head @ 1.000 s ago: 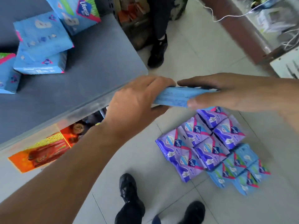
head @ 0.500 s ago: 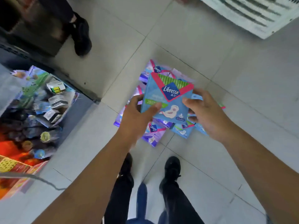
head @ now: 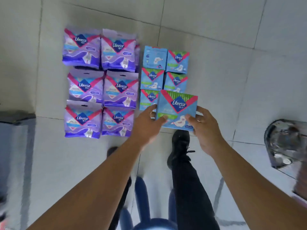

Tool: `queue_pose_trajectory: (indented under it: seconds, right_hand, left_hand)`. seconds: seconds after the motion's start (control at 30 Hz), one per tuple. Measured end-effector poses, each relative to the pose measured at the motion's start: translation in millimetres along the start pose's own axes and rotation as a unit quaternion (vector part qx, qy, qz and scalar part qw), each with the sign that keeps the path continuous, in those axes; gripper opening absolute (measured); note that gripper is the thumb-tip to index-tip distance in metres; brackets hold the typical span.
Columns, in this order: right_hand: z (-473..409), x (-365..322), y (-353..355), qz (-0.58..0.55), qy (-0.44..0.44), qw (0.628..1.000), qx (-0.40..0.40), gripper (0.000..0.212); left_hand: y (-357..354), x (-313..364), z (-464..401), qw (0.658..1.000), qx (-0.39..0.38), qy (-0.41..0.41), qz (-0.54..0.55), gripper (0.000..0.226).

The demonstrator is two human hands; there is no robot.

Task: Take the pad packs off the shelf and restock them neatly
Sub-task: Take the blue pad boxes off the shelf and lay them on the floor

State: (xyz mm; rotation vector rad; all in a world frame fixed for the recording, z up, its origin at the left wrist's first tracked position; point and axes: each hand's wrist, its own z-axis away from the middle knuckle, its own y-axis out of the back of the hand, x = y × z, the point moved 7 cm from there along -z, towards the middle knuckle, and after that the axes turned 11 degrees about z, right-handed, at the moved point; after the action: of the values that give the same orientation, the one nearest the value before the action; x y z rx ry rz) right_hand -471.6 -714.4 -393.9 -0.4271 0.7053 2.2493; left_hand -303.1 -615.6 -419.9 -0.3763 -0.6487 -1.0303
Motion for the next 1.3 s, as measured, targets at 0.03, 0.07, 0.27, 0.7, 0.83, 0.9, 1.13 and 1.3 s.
queue_pose_trajectory:
  seconds: [0.03,0.07,0.27,0.7,0.83,0.9,1.13,1.3]
  right_hand:
    - [-18,20,3,-0.009,-0.010,1.000,0.001,0.025]
    - [-37,40,5,-0.013,-0.021,1.000,0.002,0.025]
    - [-177,159,9,-0.003,-0.049,0.998,0.042,0.028]
    - [-285,189,-60,0.083,0.027,0.993,0.077,0.025]
    - [-273,175,-48,0.145,0.016,0.986,0.085,0.036]
    - [-248,154,-39,0.204,0.041,0.975,0.083,0.039]
    - [-83,-13,-52,0.316,0.294,0.898,0.085,0.029]
    - [56,-147,-87,0.332,0.440,0.832,0.064,0.035]
  left_hand:
    - [-10,-17,-13,1.000,0.001,0.009,-0.014,0.046]
    - [-17,-35,-26,0.999,0.005,0.018,-0.029,0.048]
    - [-47,-101,-112,0.967,0.104,-0.085,-0.216,0.033]
    - [-42,-121,-168,0.928,0.171,-0.205,-0.260,0.034]
    - [-35,-109,-157,0.929,0.178,-0.204,-0.251,0.040]
    - [-29,-98,-143,0.935,0.175,-0.196,-0.240,0.040]
    - [29,10,-41,0.891,0.208,-0.304,-0.266,0.033]
    - [113,96,67,0.872,0.287,-0.329,-0.222,0.034]
